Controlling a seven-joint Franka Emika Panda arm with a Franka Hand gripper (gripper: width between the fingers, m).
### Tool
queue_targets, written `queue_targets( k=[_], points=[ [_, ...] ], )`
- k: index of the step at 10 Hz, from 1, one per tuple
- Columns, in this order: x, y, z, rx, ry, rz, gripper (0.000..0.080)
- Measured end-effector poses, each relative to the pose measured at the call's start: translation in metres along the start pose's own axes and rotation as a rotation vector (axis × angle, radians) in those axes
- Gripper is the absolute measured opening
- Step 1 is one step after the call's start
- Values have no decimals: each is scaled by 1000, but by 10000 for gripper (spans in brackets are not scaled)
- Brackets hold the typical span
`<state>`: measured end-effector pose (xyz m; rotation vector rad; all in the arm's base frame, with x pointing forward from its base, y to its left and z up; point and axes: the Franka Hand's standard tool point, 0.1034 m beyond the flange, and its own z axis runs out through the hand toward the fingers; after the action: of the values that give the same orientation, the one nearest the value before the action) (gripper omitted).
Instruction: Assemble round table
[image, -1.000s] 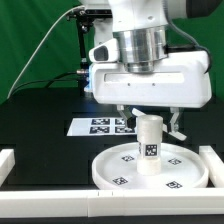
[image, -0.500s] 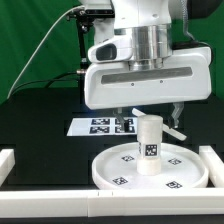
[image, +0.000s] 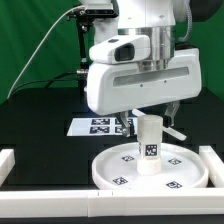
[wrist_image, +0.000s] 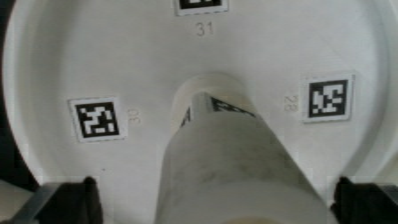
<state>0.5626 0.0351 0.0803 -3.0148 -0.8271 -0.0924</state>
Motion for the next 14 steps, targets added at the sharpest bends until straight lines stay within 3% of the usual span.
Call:
queue_targets(
  k=[2,4,8,9,14],
  points=[
    [-1,1,0,-5,-5,-14,648],
    [-1,2,0,-6,-6,28,406],
    [-1,1,3,-8,-5,325,405],
    [4,0,3,-20,14,392,405],
    [5,0,4,-19,28,1093,406]
  ],
)
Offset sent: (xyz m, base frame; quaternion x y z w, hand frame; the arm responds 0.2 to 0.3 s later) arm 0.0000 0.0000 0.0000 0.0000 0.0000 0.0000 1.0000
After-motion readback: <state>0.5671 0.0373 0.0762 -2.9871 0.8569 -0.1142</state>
